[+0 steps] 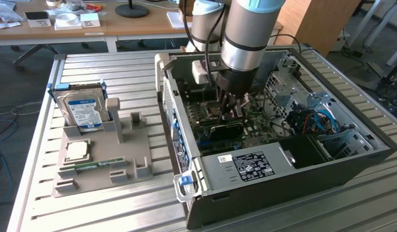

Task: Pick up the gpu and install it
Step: 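Press down on the gpu until it lock into place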

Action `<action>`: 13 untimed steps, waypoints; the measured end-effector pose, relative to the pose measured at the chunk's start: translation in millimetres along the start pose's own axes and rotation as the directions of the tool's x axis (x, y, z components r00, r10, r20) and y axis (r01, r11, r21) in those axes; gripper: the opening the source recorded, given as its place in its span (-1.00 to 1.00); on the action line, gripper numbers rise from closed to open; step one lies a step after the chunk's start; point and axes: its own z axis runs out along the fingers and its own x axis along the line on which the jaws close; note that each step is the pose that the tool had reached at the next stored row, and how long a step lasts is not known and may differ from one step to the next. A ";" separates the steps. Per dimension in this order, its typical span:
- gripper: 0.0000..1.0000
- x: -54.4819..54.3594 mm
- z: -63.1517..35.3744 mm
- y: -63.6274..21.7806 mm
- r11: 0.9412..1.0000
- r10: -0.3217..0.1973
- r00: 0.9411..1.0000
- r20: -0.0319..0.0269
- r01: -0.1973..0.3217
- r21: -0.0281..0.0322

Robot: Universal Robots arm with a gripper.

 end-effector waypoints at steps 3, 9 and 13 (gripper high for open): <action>-0.79 0.1 1.6 0.1 1.000 0.000 1.000 0.000 0.000 0.000; -0.79 0.1 3.6 0.2 1.000 0.000 1.000 0.000 0.000 0.000; -0.79 0.2 4.7 0.2 1.000 0.000 1.000 0.000 0.000 0.000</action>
